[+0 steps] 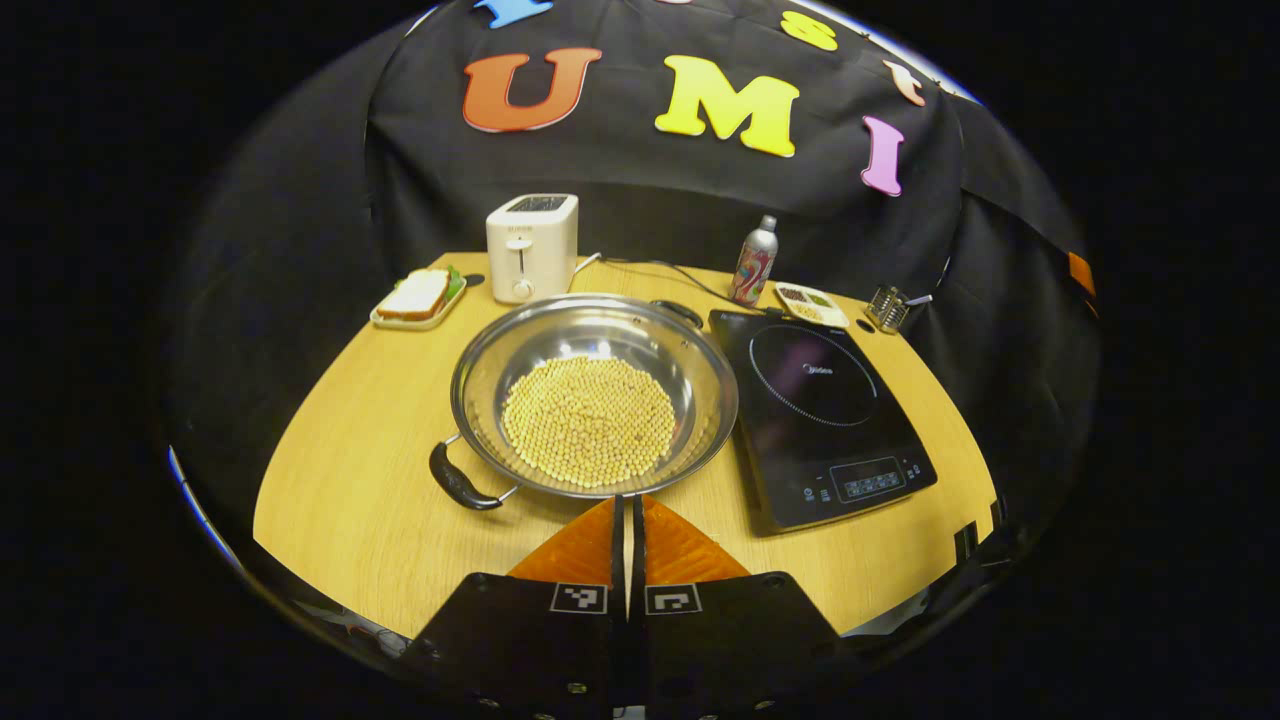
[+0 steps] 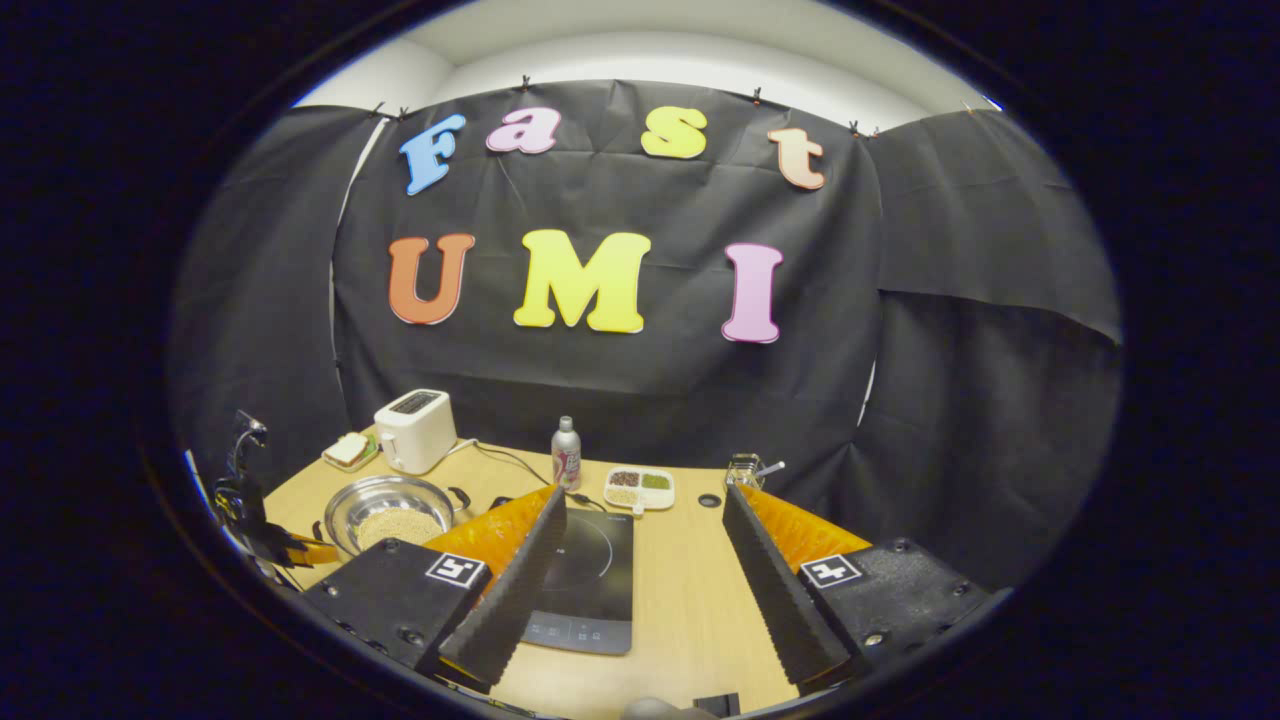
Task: First push the handle of the pot to place it horizontally, then grasp the pot with both hands and set it on the induction cooktop.
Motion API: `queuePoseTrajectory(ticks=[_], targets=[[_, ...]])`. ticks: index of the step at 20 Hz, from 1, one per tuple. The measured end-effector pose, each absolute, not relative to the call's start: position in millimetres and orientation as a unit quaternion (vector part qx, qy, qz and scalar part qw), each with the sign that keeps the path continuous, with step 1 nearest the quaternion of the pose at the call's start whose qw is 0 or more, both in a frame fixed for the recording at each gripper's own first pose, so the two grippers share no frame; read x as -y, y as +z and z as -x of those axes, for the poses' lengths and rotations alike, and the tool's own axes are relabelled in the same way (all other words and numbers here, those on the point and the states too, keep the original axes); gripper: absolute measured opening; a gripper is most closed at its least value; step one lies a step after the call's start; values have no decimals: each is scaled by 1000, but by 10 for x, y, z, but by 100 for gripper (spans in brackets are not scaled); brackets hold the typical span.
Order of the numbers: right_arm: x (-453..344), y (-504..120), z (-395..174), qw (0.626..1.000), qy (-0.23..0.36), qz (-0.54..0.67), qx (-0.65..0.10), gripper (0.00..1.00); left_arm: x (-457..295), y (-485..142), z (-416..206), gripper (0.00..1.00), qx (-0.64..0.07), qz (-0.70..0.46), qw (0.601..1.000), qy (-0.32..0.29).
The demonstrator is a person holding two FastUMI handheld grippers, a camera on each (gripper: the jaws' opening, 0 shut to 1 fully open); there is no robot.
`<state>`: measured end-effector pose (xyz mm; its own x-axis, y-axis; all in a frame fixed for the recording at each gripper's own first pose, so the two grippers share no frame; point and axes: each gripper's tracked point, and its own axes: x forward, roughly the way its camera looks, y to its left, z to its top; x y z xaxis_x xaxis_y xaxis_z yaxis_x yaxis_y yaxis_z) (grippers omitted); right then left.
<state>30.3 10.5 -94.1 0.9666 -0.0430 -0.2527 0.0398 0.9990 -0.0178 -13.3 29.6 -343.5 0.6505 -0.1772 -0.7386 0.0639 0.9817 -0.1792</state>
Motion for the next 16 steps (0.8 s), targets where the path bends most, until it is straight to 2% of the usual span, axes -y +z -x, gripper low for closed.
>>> queuePoseTrajectory(ticks=[4,5,6,8,9,10,11,12,13,14,15,16], targets=[[-51,-1123,-319,988,-25,1,-154,98,-393,-3770,103,0,-461,52,884,-63],[-32,-1146,-322,987,-27,-1,-157,98,-398,-3816,75,10,-467,50,880,-65],[-24,-1174,-328,987,-28,-1,-160,99,-416,-3851,52,0,-471,49,878,-64],[3,-1188,-333,986,-33,0,-162,99,-460,-3912,-6,0,-479,41,875,-61],[5,-1182,-339,986,-34,0,-162,99,-477,-3944,-30,10,-483,38,873,-62],[5,-1191,-349,986,-34,0,-162,98,-506,-3964,-62,10,-485,33,872,-60],[9,-1207,-367,986,-34,2,-165,99,-529,-3990,-90,0,-489,30,870,-58],[28,-1233,-385,985,-34,2,-169,99,-547,-4006,-98,10,-493,29,868,-56],[42,-1241,-402,984,-36,1,-172,98,-564,-4044,-98,10,-500,33,864,-54],[53,-1248,-424,984,-37,-1,-173,99,-589,-4061,-104,0,-503,34,862,-50],[61,-1233,-439,984,-39,-2,-173,99,-615,-4073,-115,0,-505,34,861,-48],[57,-1235,-452,984,-39,-3,-173,99,-643,-4083,-120,10,-507,36,860,-43]])
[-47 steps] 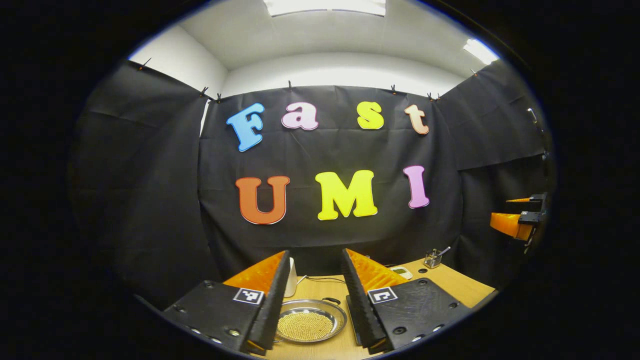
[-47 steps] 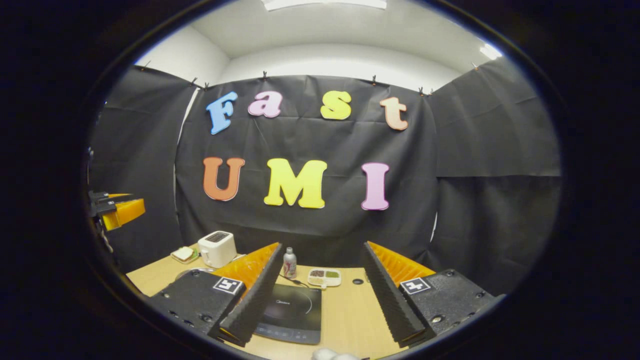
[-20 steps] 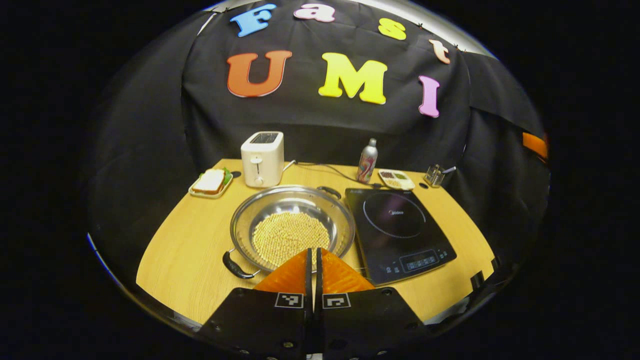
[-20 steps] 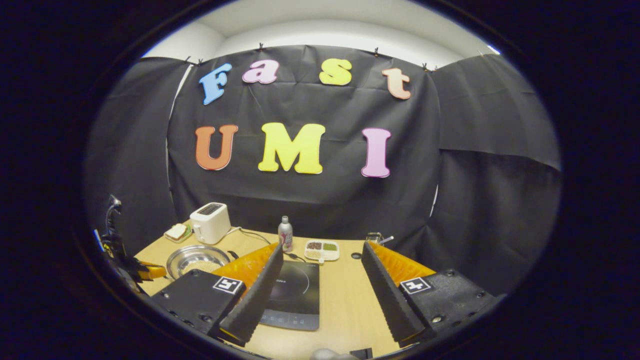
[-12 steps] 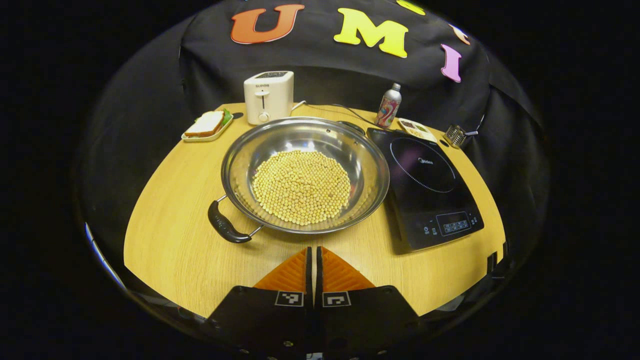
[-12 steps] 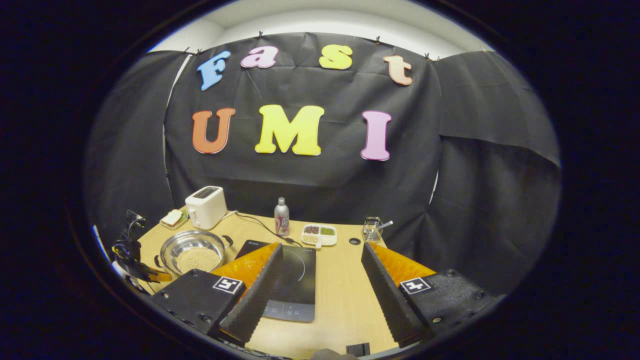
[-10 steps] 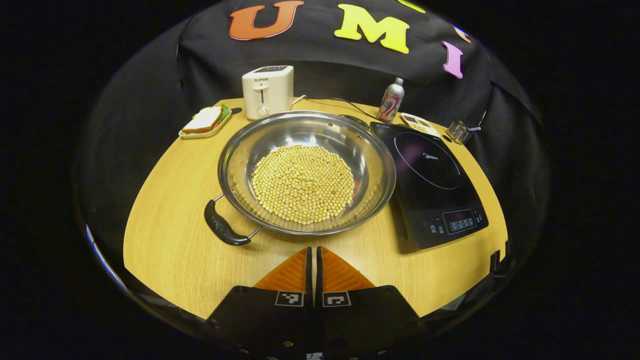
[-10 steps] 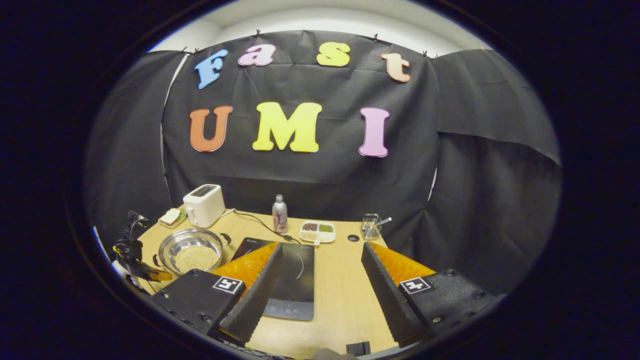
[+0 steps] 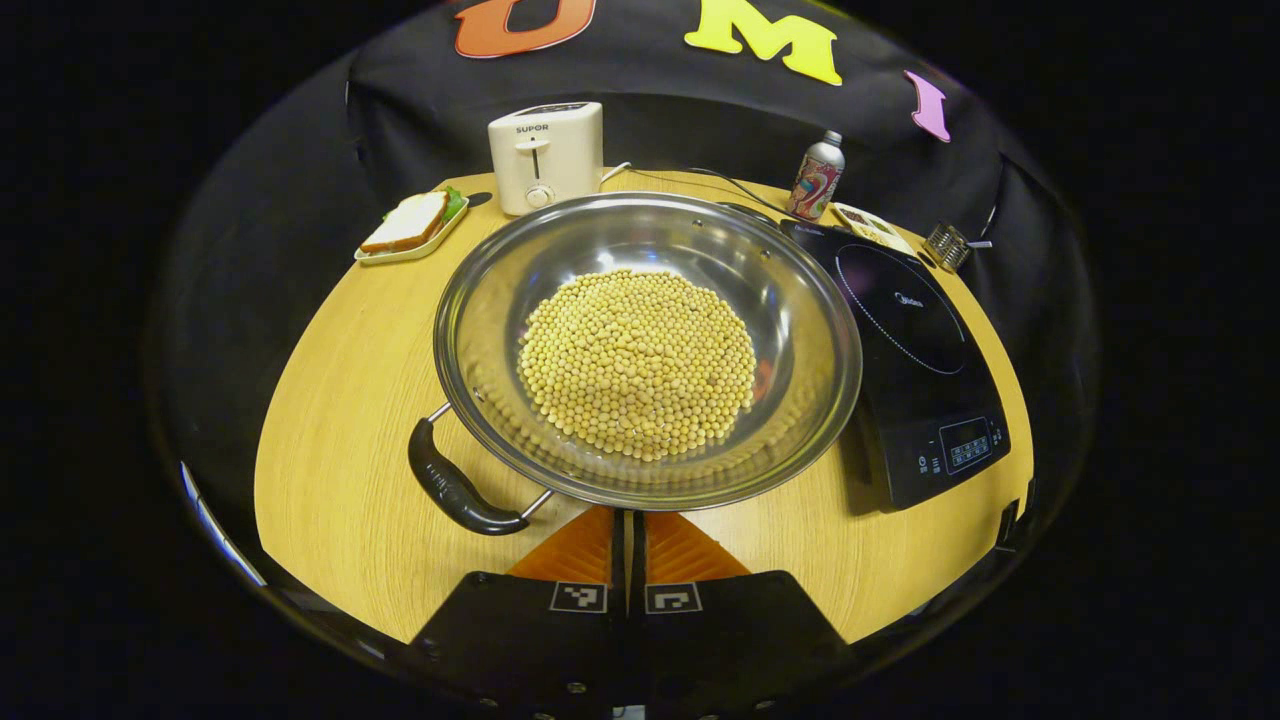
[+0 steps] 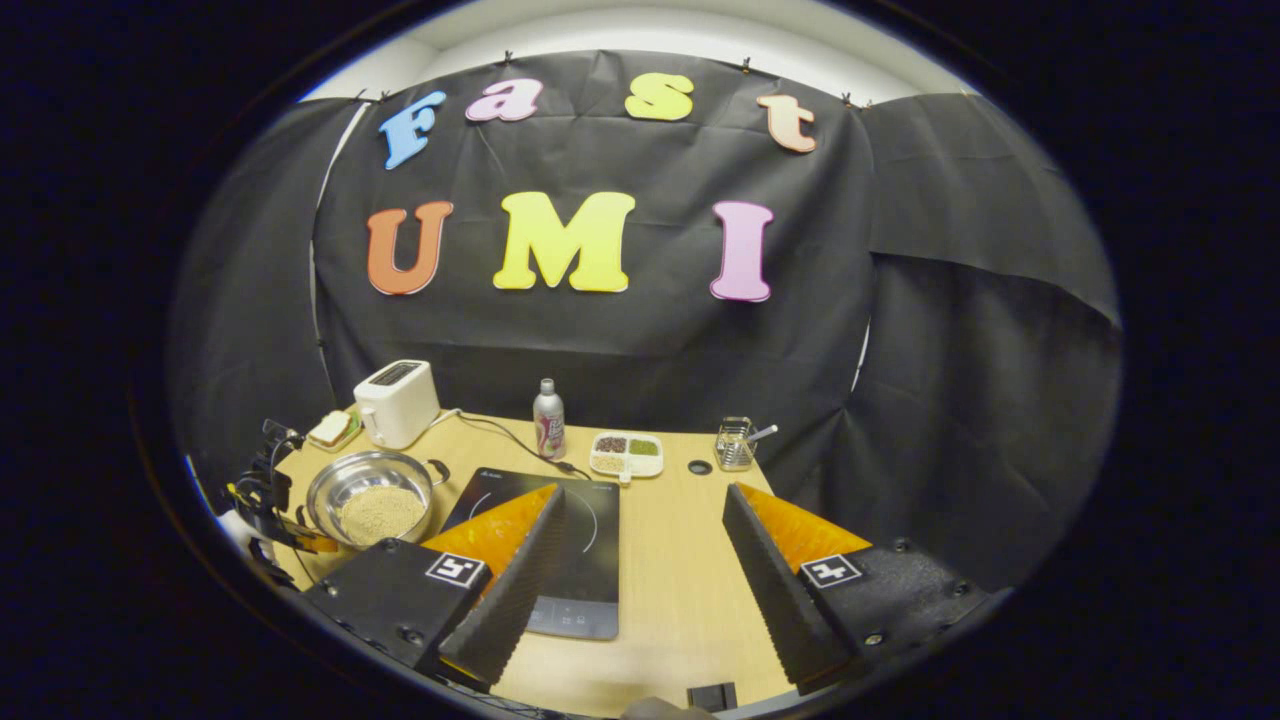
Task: First push the handle of the pot to place it horizontally, then grasp the pot with both hands and set it on the induction cooktop.
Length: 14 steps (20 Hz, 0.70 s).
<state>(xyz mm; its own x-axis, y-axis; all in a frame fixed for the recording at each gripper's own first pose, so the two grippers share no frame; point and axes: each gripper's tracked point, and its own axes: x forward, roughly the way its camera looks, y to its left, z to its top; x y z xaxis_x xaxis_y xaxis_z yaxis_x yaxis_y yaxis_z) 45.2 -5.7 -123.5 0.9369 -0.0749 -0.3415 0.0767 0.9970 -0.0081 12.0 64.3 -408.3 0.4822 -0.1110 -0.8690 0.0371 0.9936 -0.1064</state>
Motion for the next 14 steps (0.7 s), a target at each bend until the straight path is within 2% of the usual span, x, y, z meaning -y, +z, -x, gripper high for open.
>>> queuePoseTrajectory(ticks=[1,2,3,4,5,6,8,9,10,12,13,14], targets=[[51,-1233,-465,984,-37,-2,-174,99,-658,-4080,-123,10,-507,41,860,-41],[44,-1245,-475,984,-36,-1,-175,99,-691,-4082,-117,0,-508,43,859,-36],[32,-1253,-483,984,-35,1,-176,99,-742,-4076,-128,0,-507,42,860,-31],[22,-1258,-489,984,-34,1,-177,99,-778,-4071,-139,0,-506,44,861,-25],[13,-1261,-495,983,-33,-1,-178,99,-812,-4053,-154,10,-505,47,862,-18],[-6,-1266,-500,983,-30,-3,-179,99,-835,-4057,-157,0,-505,52,861,-12],[-7,-1280,-500,983,-30,-4,-180,99,-918,-4064,-201,0,-504,52,862,-3],[-3,-1276,-503,983,-30,-3,-181,99,-949,-4072,-238,10,-504,51,862,0],[2,-1274,-510,983,-30,-4,-181,99,-979,-4071,-241,0,-503,51,863,3],[13,-1277,-515,983,-32,-4,-181,99,-1030,-4084,-256,0,-503,52,863,9],[4,-1279,-511,983,-32,-4,-182,99,-1050,-4077,-267,10,-503,52,863,10],[-1,-1288,-509,983,-31,-4,-183,99,-1076,-4084,-278,0,-504,52,862,12]])
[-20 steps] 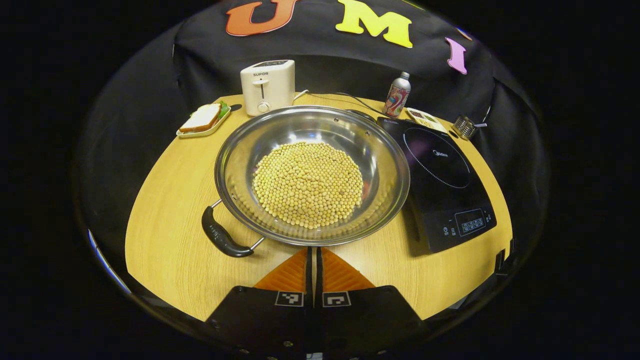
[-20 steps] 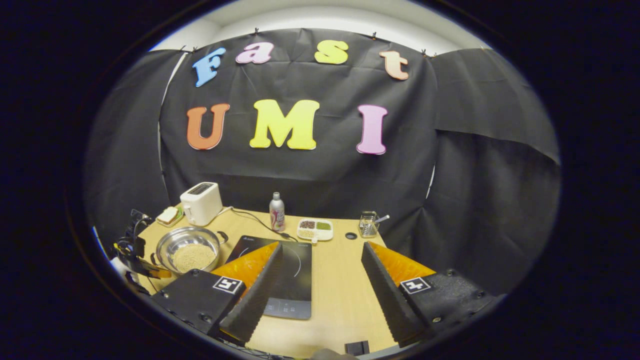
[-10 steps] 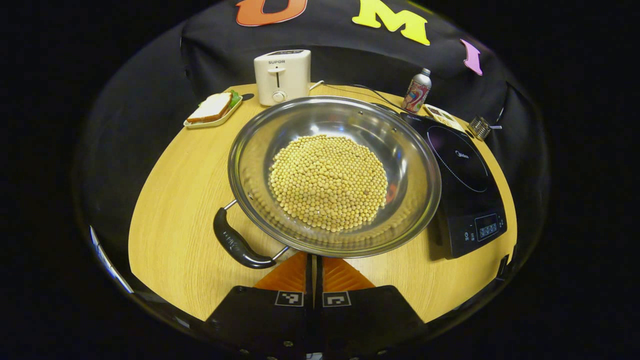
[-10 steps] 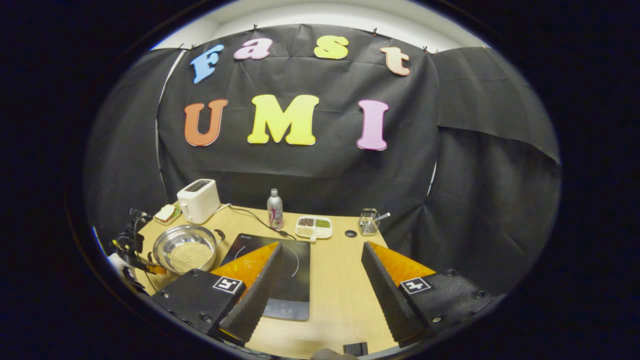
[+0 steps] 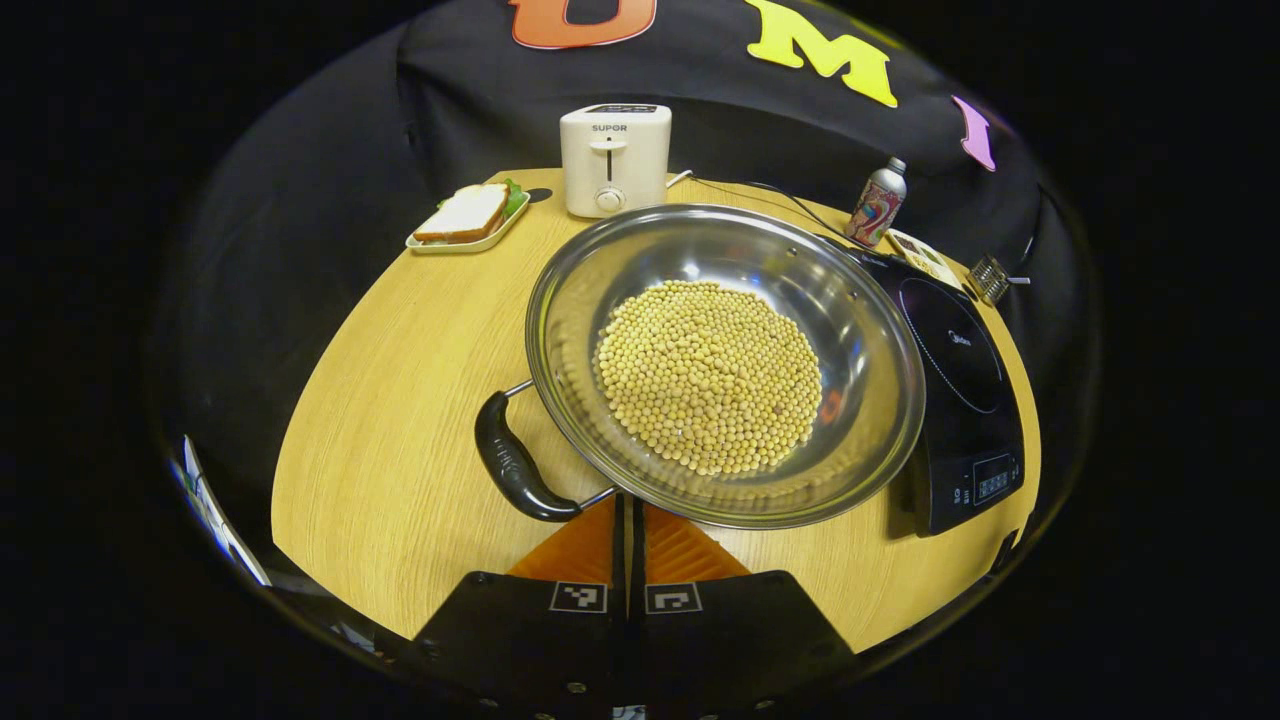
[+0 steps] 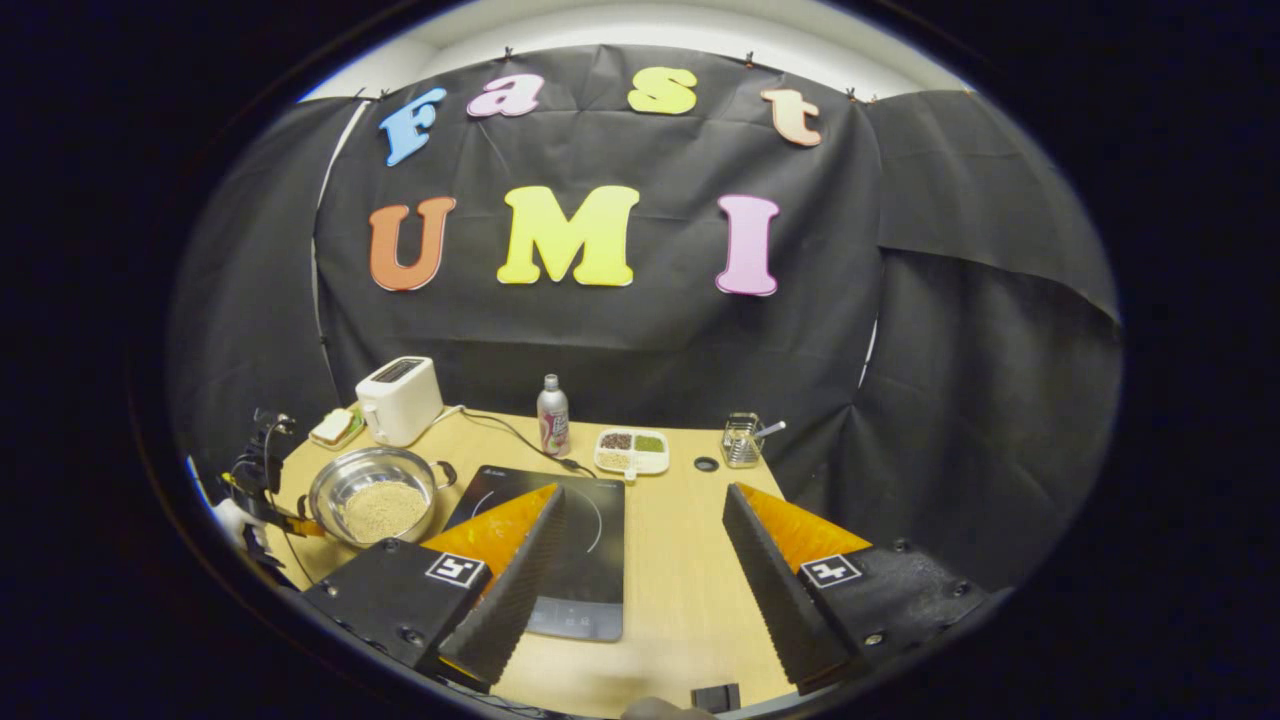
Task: First push the handle of the pot to place it horizontally, then grasp the pot with both hands and set it on the induction cooktop.
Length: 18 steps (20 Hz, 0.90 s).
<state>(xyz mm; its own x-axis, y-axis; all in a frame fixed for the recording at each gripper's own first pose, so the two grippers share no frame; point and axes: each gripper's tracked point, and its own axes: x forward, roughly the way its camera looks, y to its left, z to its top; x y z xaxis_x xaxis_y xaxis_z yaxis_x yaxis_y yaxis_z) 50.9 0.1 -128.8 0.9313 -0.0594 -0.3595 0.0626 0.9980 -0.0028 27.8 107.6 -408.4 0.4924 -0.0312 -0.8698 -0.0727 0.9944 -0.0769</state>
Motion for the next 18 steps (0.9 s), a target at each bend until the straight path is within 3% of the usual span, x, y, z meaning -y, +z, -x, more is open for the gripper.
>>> queuePoseTrajectory(ticks=[7,8,9,10,11,12,16,17,18], targets=[[12,-1233,-500,983,-32,7,-181,99,-1270,-4114,-405,0,-504,59,861,31],[19,-1222,-506,983,-33,8,-179,99,-1309,-4117,-407,10,-504,63,861,35],[17,-1203,-509,983,-33,9,-178,99,-1344,-4119,-433,0,-502,65,861,40],[13,-1195,-500,984,-34,10,-177,99,-1362,-4119,-460,10,-502,67,861,43],[12,-1182,-499,984,-34,12,-177,99,-1398,-4124,-464,10,-502,69,861,45],[5,-1174,-495,984,-33,14,-175,99,-1422,-4123,-491,0,-501,73,861,47],[-2,-1164,-479,984,-33,20,-175,99,-1511,-4130,-557,0,-498,84,861,56],[-3,-1160,-470,984,-33,20,-175,99,-1538,-4136,-575,10,-497,87,861,57],[-1,-1170,-471,984,-34,20,-175,99,-1562,-4139,-594,0,-498,89,861,58]])
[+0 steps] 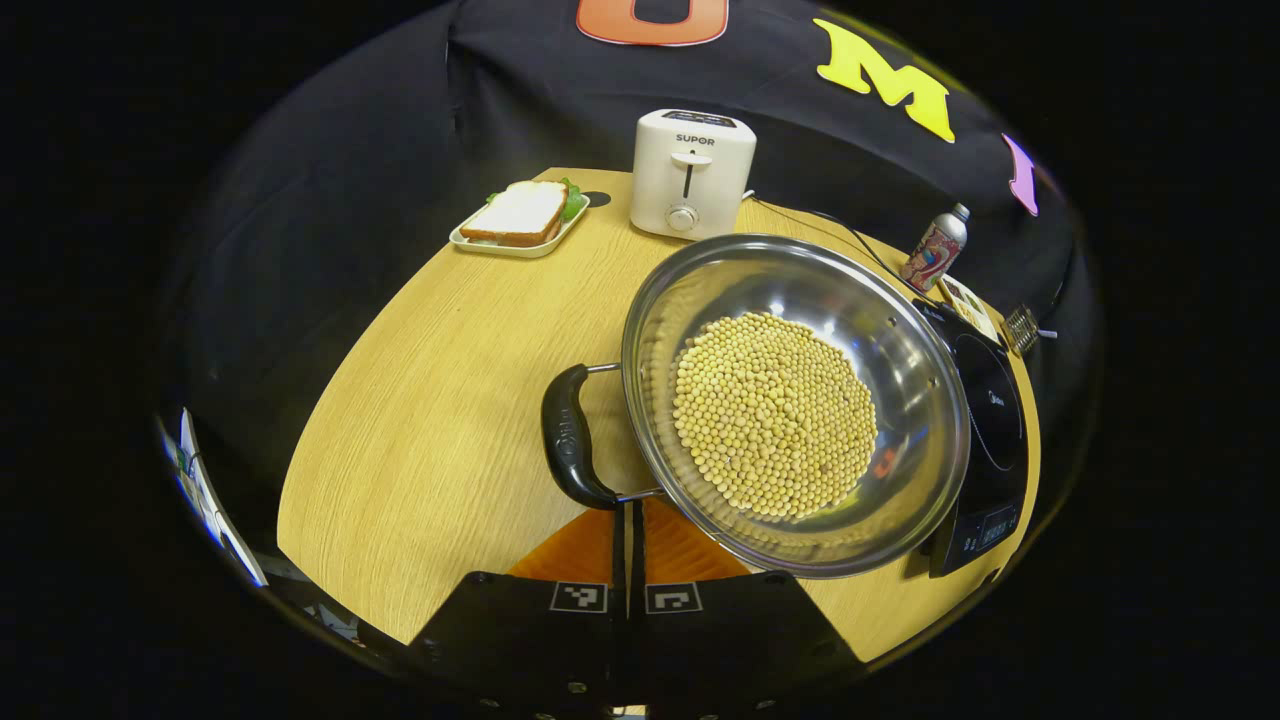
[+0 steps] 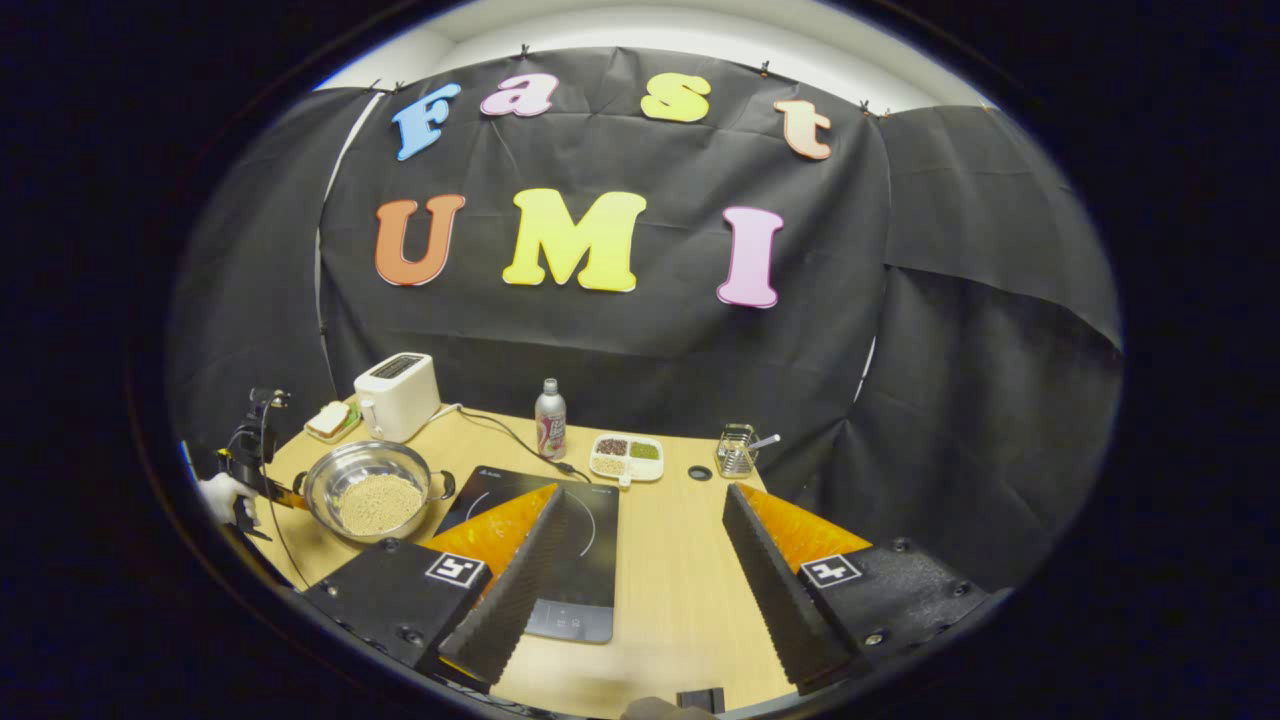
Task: First push the handle of the pot to place it horizontally, then grasp the pot with both hands and set it on the induction cooktop.
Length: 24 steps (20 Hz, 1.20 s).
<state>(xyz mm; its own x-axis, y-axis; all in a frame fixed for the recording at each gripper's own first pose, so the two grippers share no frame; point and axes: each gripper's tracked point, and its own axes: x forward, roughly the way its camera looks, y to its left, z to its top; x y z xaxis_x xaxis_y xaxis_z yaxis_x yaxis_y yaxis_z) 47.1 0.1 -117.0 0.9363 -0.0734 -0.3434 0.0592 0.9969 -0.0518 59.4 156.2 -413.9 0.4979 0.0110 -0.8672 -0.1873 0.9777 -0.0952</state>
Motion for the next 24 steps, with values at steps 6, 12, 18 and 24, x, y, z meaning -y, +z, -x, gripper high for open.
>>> queuePoseTrajectory(ticks=[6,12,18,24], targets=[[-6,-1170,-448,983,-38,23,-177,99,-1721,-4134,-719,0,-494,102,861,68],[-39,-1139,-445,983,-39,28,-175,99,-1863,-4156,-898,0,-490,106,861,80],[-134,-1133,-514,983,-31,35,-177,99,-1945,-4252,-1065,0,-494,105,859,82],[-178,-1141,-548,982,-28,39,-184,99,-2035,-4292,-1244,10,-494,103,859,87]])
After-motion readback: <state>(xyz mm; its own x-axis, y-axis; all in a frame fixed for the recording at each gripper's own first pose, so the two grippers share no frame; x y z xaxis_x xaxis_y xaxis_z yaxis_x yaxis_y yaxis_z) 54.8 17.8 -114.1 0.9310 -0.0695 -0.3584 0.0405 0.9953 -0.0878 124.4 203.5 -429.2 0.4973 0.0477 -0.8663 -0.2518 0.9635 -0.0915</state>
